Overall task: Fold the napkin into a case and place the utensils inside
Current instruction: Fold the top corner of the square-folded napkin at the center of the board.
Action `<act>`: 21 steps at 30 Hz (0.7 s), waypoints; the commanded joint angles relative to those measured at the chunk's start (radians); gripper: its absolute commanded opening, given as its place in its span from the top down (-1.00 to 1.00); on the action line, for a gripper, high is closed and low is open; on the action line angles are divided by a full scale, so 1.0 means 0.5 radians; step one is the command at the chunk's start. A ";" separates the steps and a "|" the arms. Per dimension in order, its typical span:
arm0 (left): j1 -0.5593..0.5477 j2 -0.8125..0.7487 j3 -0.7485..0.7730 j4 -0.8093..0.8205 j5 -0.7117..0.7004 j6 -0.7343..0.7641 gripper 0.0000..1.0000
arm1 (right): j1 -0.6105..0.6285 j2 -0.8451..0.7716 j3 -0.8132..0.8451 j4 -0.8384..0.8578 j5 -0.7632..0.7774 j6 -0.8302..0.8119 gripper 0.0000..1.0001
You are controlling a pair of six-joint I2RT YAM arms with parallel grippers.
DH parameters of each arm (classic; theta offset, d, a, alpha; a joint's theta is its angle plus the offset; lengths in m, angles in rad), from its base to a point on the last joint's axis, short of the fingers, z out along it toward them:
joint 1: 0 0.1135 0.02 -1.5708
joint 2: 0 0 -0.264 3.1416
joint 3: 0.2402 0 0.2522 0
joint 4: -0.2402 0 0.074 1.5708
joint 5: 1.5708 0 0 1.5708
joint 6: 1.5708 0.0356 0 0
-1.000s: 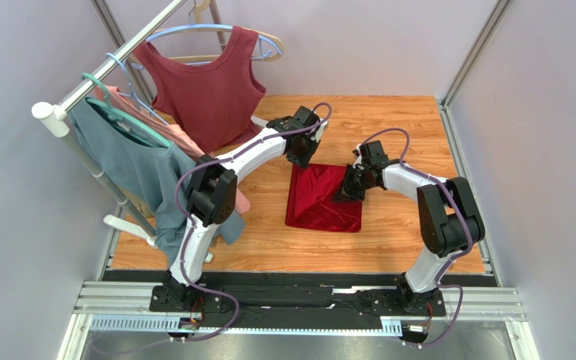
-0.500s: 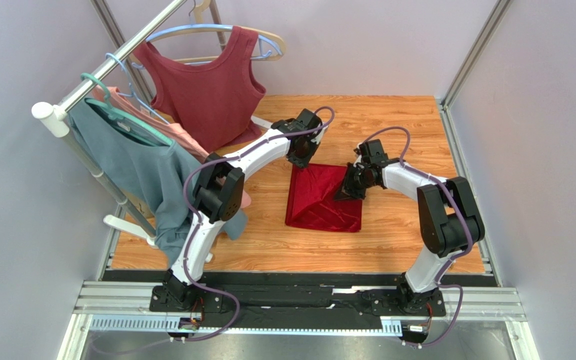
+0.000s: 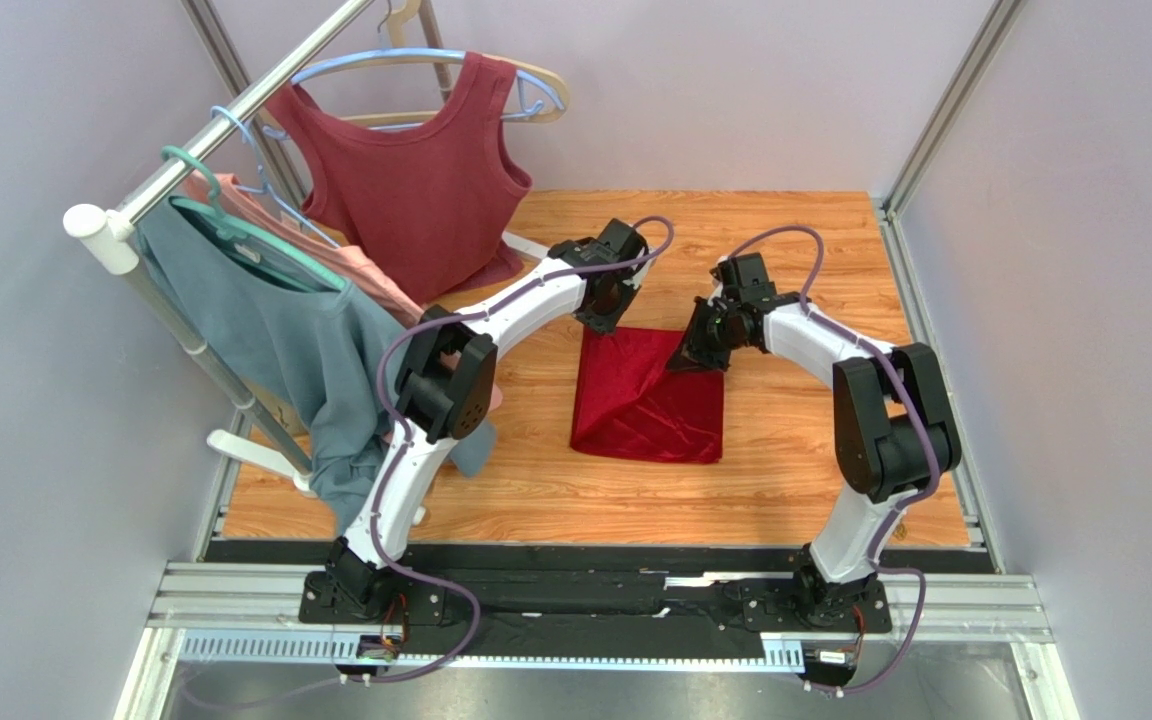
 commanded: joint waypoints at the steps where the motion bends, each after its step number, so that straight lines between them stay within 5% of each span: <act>1: 0.012 0.003 0.078 -0.023 -0.086 0.053 1.00 | -0.077 0.063 0.127 -0.035 0.048 -0.003 1.00; 16: 0.030 -0.040 0.029 -0.014 -0.117 -0.030 0.96 | -0.231 0.296 0.370 -0.047 -0.072 -0.039 1.00; 18: 0.039 -0.043 0.035 -0.017 -0.129 -0.051 0.75 | -0.234 0.333 0.412 -0.059 -0.105 -0.036 1.00; 21: 0.039 -0.111 0.020 -0.029 -0.169 -0.118 -0.12 | -0.231 0.348 0.434 -0.069 -0.112 -0.064 1.00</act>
